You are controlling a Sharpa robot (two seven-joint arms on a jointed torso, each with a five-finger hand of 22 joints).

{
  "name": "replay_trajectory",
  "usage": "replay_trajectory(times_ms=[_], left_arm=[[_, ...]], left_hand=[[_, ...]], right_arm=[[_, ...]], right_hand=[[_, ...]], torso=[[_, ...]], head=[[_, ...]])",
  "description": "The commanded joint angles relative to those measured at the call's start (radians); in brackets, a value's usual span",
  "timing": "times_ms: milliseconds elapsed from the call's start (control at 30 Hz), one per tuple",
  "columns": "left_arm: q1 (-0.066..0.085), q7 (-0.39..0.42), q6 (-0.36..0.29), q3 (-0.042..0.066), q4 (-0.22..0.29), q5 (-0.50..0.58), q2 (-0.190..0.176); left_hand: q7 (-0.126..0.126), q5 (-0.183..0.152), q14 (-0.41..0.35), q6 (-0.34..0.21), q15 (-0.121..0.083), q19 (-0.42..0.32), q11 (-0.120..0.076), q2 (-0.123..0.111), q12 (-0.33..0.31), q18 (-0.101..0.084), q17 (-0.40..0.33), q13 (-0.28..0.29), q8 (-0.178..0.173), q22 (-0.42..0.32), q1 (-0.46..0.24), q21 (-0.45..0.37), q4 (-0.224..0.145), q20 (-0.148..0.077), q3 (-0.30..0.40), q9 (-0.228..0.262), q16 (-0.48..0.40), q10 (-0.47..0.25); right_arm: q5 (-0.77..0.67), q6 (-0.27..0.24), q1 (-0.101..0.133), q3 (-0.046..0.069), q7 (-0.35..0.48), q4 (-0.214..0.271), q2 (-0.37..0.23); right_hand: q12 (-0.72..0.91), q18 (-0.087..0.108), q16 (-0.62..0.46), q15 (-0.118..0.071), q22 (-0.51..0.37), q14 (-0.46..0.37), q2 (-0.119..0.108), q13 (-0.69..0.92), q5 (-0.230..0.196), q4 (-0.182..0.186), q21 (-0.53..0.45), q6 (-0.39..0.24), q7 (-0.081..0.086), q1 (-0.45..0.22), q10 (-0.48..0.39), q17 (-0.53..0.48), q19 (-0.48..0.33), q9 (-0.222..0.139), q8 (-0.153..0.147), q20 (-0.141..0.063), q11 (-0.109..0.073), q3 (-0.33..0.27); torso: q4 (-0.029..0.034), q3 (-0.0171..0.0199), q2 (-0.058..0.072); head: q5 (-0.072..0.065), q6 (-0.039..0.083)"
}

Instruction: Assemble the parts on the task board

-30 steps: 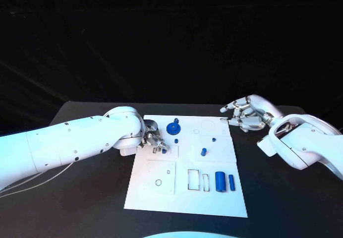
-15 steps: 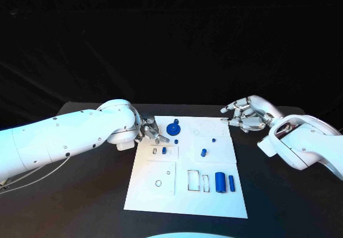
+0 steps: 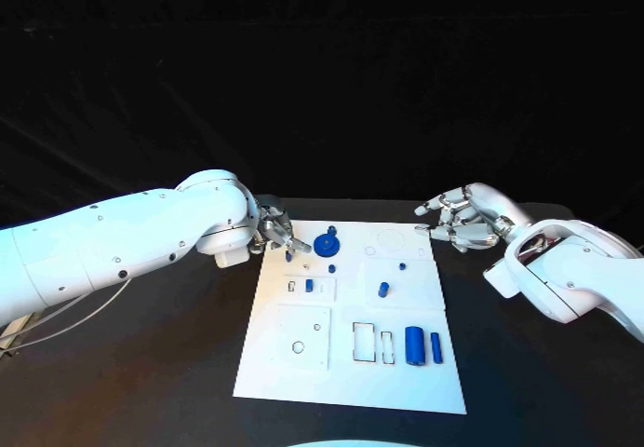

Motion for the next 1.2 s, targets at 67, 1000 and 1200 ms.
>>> replay_trajectory(times_ms=[67, 1000, 1200], left_arm=[[0.008, 0.011, -0.002, 0.001, -0.027, -0.004, 0.014], [0.016, 0.006, 0.123, -0.018, -0.258, -0.063, 0.132], [0.015, 0.005, 0.137, -0.021, -0.27, -0.064, 0.142]], left_hand=[[0.0, 0.0, 0.079, -0.009, 0.008, -0.007, 0.004, 0.002, -0.018, 0.01, 0.192, -0.022, -0.008, -0.008, 0.012, -0.007, 0.001, 0.002, -0.011, -0.008, -0.005, -0.015], [0.006, 0.0, 0.075, -0.012, 0.014, -0.013, 0.009, 0.015, -0.037, 0.012, 0.182, -0.049, -0.018, -0.02, 0.01, -0.015, 0.003, 0.007, -0.027, -0.021, -0.012, -0.031], [0.006, 0.0, 0.074, -0.011, 0.014, -0.009, 0.01, 0.02, -0.028, 0.011, 0.181, -0.037, -0.018, -0.014, 0.008, -0.013, 0.003, 0.008, -0.029, -0.023, -0.013, -0.024]], right_arm=[[-0.011, 0.001, -0.001, 0.0, 0.005, -0.001, 0.002], [-0.011, -0.003, -0.002, 0.0, 0.006, -0.003, 0.006], [-0.011, -0.002, -0.002, 0.0, 0.006, -0.003, 0.007]], right_hand=[[-0.002, 0.014, -0.006, 0.003, 0.0, 0.005, -0.002, 0.001, 0.004, 0.005, -0.005, 0.005, -0.001, -0.01, -0.005, 0.001, 0.0, -0.002, 0.004, -0.003, 0.003, -0.001], [-0.001, 0.014, -0.006, 0.003, 0.001, 0.006, -0.001, 0.001, 0.005, 0.006, -0.005, 0.005, -0.001, -0.011, -0.005, 0.003, 0.001, -0.002, 0.004, -0.003, 0.003, -0.001], [-0.001, 0.014, -0.006, 0.003, 0.001, 0.006, -0.001, 0.001, 0.005, 0.006, -0.005, 0.005, -0.001, -0.011, -0.005, 0.003, 0.001, -0.002, 0.004, -0.003, 0.003, -0.001]], torso=[[0.0006, 0.0003, 0.001], [-0.0009, 0.0001, 0.001], [0.0003, 0.0008, 0.0]], head=[[-0.001, 0.0], [0.007, -0.009], [0.006, -0.011]])
